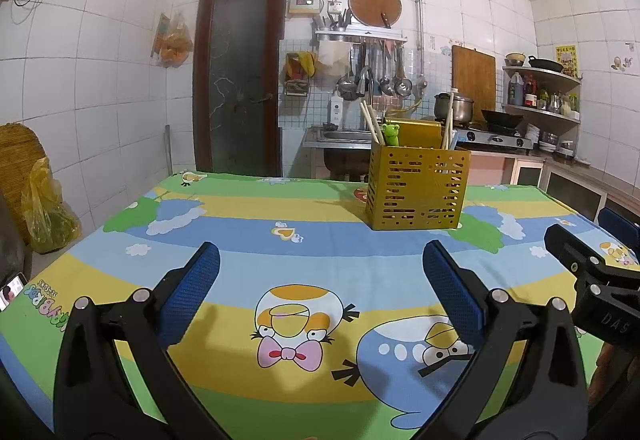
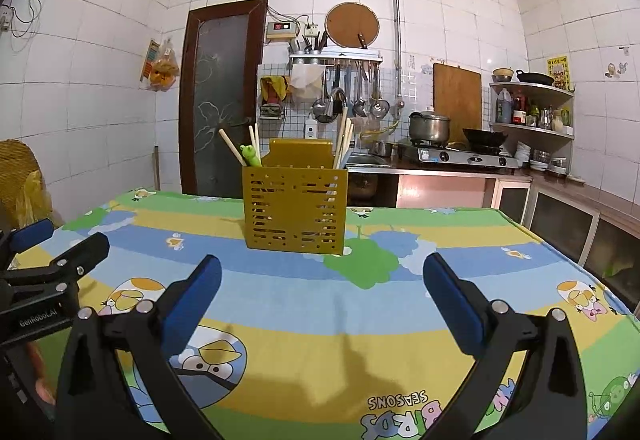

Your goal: Organize utensils

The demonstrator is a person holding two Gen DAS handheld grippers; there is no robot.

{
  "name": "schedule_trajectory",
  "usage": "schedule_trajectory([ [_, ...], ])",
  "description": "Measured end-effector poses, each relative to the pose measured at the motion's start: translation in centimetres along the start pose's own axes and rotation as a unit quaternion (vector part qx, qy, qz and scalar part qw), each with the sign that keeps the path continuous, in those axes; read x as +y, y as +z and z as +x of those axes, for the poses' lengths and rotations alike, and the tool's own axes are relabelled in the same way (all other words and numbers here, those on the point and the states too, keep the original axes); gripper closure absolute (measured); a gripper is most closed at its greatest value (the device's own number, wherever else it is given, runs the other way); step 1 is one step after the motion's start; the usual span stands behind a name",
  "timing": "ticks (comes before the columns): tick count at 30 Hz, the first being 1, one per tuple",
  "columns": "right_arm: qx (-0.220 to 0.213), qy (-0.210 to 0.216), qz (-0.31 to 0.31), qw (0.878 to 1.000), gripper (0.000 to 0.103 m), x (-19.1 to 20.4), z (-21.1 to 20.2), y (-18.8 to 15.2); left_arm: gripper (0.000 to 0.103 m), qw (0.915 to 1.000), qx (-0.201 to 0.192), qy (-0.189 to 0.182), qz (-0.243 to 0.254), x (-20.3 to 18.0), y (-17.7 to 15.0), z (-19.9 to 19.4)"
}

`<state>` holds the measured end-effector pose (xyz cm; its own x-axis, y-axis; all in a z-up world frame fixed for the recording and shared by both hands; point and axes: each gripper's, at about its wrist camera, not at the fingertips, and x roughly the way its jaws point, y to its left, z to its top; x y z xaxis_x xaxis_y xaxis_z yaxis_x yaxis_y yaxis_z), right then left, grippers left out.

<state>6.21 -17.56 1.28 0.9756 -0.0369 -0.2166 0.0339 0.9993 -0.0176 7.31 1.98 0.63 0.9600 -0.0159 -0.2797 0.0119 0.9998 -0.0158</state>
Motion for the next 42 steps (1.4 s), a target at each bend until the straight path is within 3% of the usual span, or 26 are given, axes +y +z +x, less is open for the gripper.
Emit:
schedule_trajectory([
  [42, -0.003, -0.014, 0.004, 1.000, 0.004, -0.54, -0.31, -0.03, 0.005, 0.9999, -0.012, 0.008, 0.004, 0.04, 0.17, -0.50],
])
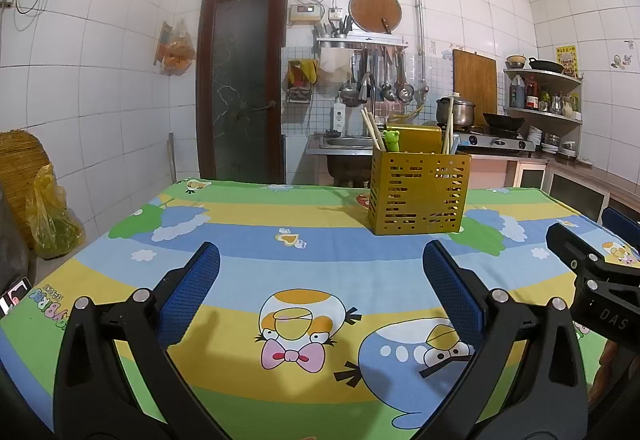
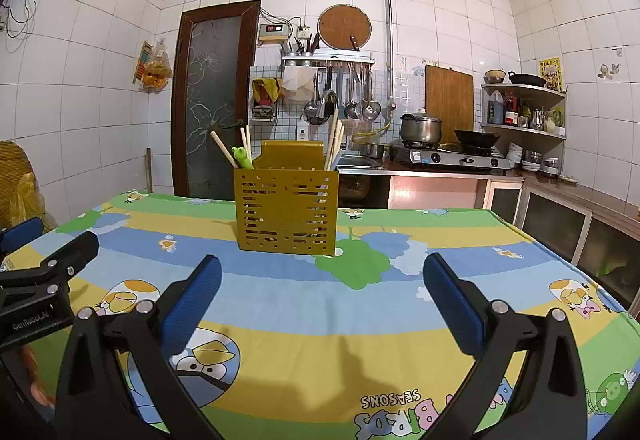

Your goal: Organize utensils

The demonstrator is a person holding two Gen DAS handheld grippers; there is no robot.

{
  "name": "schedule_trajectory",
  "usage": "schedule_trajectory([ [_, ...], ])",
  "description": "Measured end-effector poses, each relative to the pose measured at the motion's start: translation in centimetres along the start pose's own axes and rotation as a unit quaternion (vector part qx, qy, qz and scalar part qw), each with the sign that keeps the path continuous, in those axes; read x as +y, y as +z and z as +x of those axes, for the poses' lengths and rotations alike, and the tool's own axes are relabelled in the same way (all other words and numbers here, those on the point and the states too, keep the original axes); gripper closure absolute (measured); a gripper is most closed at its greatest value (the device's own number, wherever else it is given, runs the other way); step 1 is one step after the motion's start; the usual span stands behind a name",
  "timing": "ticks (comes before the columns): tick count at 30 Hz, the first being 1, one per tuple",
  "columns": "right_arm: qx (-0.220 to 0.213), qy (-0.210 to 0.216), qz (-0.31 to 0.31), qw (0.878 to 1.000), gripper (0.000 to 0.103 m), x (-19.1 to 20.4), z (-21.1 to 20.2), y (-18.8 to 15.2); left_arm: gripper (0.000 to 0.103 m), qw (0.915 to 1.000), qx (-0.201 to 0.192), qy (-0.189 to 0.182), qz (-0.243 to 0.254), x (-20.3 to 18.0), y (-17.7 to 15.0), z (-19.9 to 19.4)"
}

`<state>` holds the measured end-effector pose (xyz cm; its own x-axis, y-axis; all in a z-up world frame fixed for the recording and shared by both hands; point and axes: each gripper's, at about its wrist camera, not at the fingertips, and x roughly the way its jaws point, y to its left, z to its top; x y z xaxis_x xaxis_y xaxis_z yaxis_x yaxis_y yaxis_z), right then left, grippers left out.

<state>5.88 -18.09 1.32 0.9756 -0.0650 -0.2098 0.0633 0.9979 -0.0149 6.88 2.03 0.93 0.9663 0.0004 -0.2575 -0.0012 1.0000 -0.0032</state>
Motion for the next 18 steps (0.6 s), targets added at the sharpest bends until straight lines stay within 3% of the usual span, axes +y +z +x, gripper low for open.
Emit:
schedule_trajectory([
  [18, 0.000, 0.000, -0.001, 1.000, 0.004, -0.04, 0.00, -0.02, 0.005, 1.0000, -0.002, 0.002, 0.001, 0.01, 0.13, -0.11],
])
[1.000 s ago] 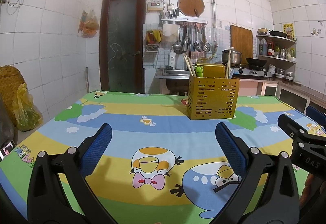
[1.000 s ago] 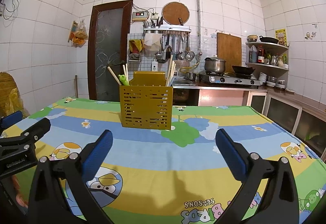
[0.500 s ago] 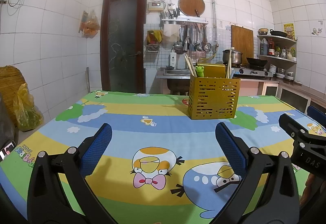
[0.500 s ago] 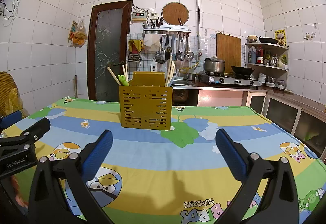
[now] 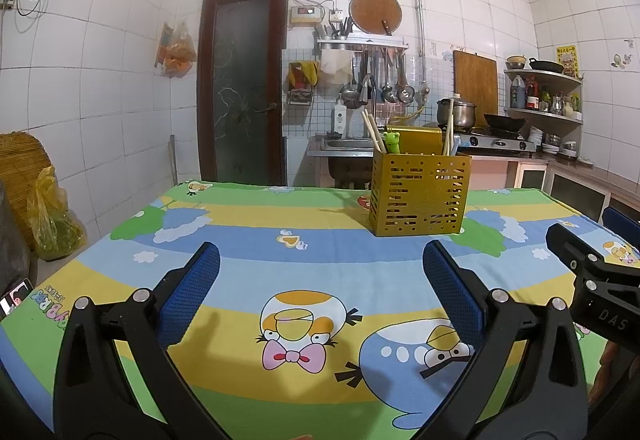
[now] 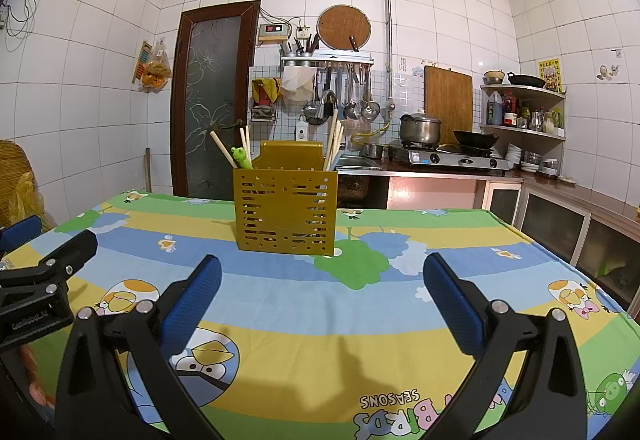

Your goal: Organize utensils

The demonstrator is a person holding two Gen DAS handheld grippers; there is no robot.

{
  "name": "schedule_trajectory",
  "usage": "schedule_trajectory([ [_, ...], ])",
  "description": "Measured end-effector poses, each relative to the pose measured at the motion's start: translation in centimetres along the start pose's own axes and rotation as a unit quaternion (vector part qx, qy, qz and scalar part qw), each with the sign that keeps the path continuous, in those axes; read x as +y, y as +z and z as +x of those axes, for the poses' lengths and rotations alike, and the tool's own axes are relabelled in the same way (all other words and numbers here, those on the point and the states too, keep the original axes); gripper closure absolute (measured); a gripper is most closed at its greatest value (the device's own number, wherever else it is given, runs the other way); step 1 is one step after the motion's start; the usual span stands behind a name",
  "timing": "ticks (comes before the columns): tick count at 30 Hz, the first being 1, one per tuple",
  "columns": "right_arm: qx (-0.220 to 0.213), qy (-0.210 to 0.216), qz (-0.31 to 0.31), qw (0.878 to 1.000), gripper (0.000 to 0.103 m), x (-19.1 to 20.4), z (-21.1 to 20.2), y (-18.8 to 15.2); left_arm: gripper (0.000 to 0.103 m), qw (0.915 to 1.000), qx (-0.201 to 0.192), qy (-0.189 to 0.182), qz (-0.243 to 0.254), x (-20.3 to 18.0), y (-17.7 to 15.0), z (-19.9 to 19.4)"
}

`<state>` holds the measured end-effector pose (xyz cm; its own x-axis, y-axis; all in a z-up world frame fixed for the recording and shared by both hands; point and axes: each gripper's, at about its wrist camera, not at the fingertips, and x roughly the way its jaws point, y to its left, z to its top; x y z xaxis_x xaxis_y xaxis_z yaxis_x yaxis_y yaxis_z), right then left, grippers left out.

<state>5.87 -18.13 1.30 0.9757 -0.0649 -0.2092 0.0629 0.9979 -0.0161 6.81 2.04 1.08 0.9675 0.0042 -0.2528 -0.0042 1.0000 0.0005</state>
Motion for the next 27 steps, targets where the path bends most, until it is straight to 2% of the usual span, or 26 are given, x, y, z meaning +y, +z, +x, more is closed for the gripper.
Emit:
schedule_trajectory([
  [27, -0.001, -0.002, -0.001, 1.000, 0.004, -0.35, 0.03, 0.07, 0.005, 1.0000, 0.003, -0.002, 0.002, 0.03, -0.07, 0.00],
])
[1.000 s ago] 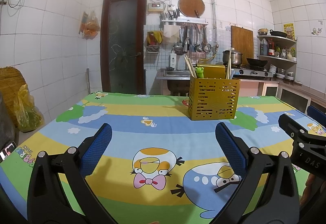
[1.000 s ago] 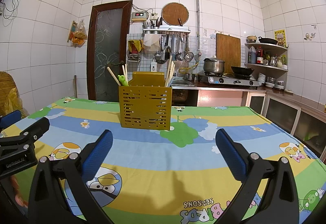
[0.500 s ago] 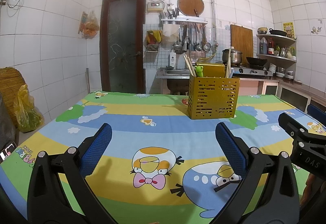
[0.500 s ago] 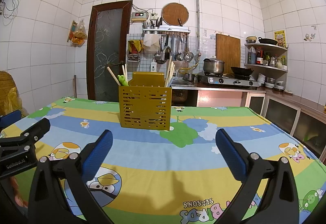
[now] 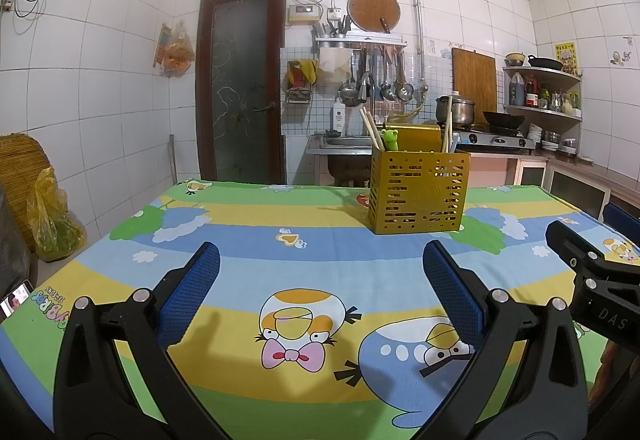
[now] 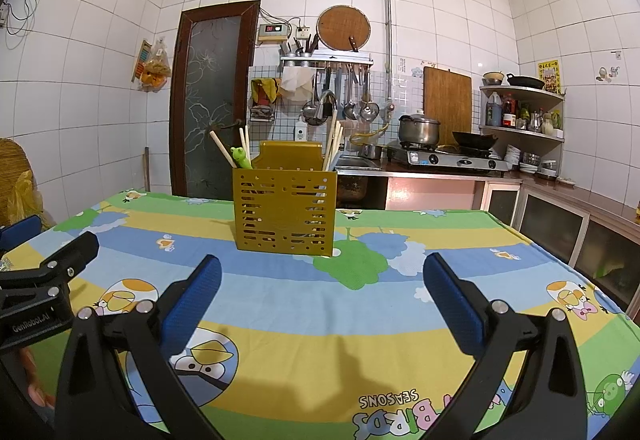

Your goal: Organize utensils

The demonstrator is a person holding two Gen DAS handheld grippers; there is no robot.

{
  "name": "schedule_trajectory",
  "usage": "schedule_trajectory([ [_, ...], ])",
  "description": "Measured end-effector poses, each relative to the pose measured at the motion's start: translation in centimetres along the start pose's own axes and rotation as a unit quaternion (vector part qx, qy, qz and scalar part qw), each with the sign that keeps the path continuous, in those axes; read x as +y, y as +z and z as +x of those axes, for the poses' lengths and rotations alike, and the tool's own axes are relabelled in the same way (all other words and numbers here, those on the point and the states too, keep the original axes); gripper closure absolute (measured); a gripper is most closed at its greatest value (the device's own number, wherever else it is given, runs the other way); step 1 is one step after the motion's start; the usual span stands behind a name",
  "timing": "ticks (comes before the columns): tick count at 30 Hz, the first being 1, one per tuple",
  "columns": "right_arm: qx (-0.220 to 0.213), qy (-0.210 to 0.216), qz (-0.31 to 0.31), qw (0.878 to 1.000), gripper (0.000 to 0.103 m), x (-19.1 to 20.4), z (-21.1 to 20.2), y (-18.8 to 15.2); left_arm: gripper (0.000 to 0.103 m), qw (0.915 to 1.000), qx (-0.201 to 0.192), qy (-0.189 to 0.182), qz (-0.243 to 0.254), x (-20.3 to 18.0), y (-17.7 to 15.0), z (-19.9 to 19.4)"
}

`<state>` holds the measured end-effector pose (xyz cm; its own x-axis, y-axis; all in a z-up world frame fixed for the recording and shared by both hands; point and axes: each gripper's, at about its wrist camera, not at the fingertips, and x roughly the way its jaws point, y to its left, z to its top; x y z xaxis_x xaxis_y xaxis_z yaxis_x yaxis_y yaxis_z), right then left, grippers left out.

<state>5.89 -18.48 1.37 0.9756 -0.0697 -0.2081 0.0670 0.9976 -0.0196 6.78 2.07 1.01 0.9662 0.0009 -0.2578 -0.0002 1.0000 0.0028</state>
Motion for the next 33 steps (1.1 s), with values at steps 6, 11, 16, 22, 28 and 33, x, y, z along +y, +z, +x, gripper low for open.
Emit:
schedule_trajectory([
  [6, 0.000, 0.000, 0.000, 1.000, 0.004, -0.04, -0.01, 0.01, 0.005, 1.0000, 0.000, -0.001, 0.001, 0.01, -0.04, 0.02],
  [11, 0.000, 0.000, -0.001, 1.000, 0.004, -0.02, -0.02, 0.01, 0.005, 1.0000, 0.000, 0.000, 0.001, -0.02, -0.05, 0.00],
  [16, 0.000, -0.001, -0.001, 1.000, 0.004, -0.07, -0.01, 0.01, 0.005, 1.0000, -0.004, 0.000, 0.003, 0.11, -0.03, -0.02],
  [22, 0.000, -0.001, -0.001, 1.000, 0.004, -0.05, -0.01, 0.00, 0.005, 1.0000, -0.005, 0.000, 0.003, 0.06, -0.04, -0.05],
  [28, -0.001, -0.001, -0.001, 1.000, 0.004, -0.04, -0.01, -0.01, 0.005, 1.0000, -0.007, -0.002, 0.005, 0.17, 0.06, -0.09],
  [33, 0.000, -0.001, -0.002, 1.000, 0.004, -0.02, 0.00, -0.02, 0.005, 0.9999, -0.006, -0.004, 0.010, 0.23, 0.10, -0.10],
])
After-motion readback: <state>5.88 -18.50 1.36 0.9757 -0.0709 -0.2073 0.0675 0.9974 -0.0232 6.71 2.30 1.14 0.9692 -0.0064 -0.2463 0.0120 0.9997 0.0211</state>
